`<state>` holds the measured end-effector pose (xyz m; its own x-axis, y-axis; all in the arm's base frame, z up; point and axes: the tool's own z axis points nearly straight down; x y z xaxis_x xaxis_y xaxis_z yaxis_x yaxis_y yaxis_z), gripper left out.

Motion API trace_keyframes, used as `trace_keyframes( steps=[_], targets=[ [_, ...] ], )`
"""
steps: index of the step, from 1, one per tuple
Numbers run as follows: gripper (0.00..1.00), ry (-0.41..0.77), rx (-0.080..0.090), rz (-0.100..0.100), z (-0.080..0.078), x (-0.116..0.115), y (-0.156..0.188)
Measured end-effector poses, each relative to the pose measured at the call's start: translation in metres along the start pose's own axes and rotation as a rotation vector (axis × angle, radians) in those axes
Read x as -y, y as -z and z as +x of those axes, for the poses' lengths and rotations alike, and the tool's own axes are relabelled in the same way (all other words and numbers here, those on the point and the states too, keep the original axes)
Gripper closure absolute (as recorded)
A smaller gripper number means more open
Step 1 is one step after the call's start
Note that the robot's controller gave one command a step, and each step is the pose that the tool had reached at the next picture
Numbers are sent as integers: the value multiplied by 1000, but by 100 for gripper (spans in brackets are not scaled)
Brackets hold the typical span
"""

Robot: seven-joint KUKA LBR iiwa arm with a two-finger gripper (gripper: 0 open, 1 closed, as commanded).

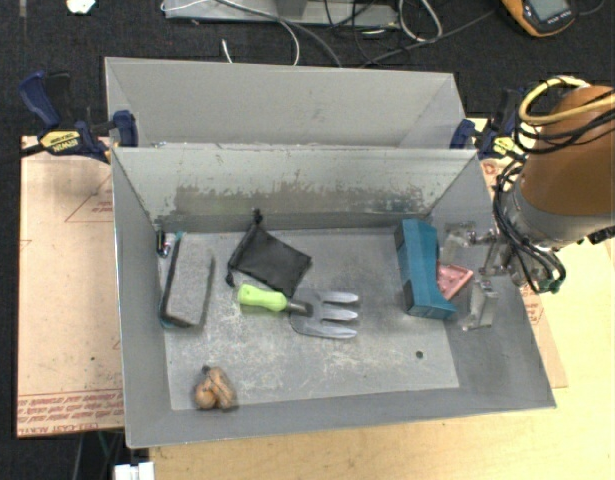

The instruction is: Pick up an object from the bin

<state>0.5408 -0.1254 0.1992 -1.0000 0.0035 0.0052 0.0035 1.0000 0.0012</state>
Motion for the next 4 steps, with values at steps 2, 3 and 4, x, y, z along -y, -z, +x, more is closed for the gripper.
trace_keyframes(
  steps=[2, 3, 4],
  targets=[
    [0, -35, 11, 1, 29, -39, -65],
    [0, -14, 6, 1, 32, -54, -99],
    [0, -54, 10, -2, -13, -123, -120]
  ],
)
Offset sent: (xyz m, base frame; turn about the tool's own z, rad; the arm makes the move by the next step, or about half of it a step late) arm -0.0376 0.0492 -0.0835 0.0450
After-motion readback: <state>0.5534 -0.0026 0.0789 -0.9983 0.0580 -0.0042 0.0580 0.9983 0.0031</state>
